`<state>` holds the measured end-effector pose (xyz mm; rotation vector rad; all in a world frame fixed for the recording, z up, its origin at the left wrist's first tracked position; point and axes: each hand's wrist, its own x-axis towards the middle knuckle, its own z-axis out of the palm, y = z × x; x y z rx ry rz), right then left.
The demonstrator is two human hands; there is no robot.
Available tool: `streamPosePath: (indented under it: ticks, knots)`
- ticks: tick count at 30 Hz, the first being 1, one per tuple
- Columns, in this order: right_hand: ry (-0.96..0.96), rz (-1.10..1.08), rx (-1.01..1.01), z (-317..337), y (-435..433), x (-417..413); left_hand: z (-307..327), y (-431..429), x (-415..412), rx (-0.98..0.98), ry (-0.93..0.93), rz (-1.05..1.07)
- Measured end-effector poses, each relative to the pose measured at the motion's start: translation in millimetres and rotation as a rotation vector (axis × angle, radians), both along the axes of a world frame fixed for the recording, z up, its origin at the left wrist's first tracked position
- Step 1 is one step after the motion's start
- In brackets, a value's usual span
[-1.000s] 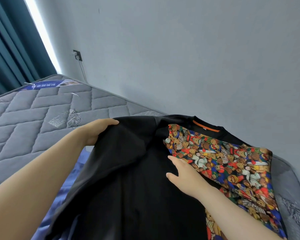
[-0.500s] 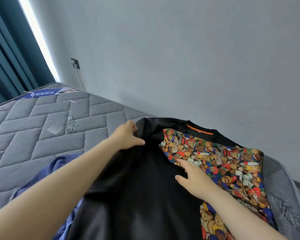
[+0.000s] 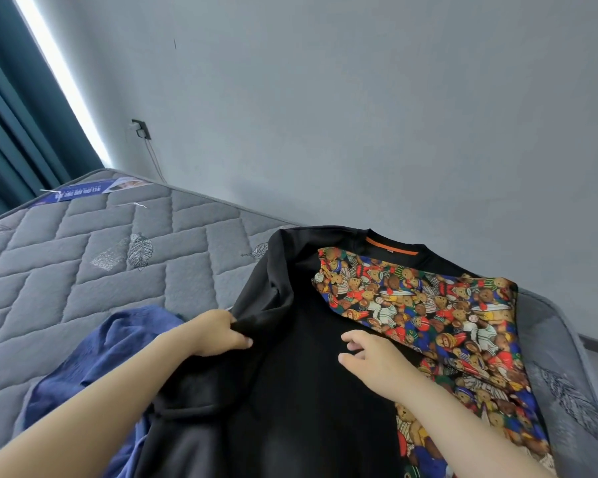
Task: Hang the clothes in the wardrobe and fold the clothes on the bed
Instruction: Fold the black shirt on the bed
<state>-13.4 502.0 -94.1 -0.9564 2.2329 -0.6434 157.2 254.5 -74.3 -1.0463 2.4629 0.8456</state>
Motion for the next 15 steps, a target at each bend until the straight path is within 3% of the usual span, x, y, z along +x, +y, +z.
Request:
streamPosePath:
  ticks: [5, 7, 8, 9, 10, 12, 14, 15]
  knots:
    - [0.036, -0.091, -0.067, 8, 2, -4, 31, 31, -40, 0.624, 0.474, 0.513]
    - [0.06, -0.165, -0.1, 13, 13, -14, 40, 54, -62, 1.063, 0.607, 0.491]
    - [0.058, -0.221, -0.113, 15, 20, -19, 42, 66, -74, 1.209, 0.618, 0.444]
    - [0.034, -0.295, -0.124, 17, 27, -25, 38, 77, -84, 1.236, 0.593, 0.396]
    - [-0.003, -0.375, -0.128, 19, 35, -32, 33, 86, -91, 1.161, 0.556, 0.342]
    - [-0.057, -0.469, -0.103, 19, 51, -42, 21, 96, -97, 0.676, 0.48, 0.147]
    - [-0.068, -0.431, -0.042, 13, 66, -46, 4, 93, -95, 0.229, 0.436, 0.015]
    - [-0.08, -0.384, 0.0, 10, 72, -45, -2, 91, -91, 0.12, 0.418, -0.016]
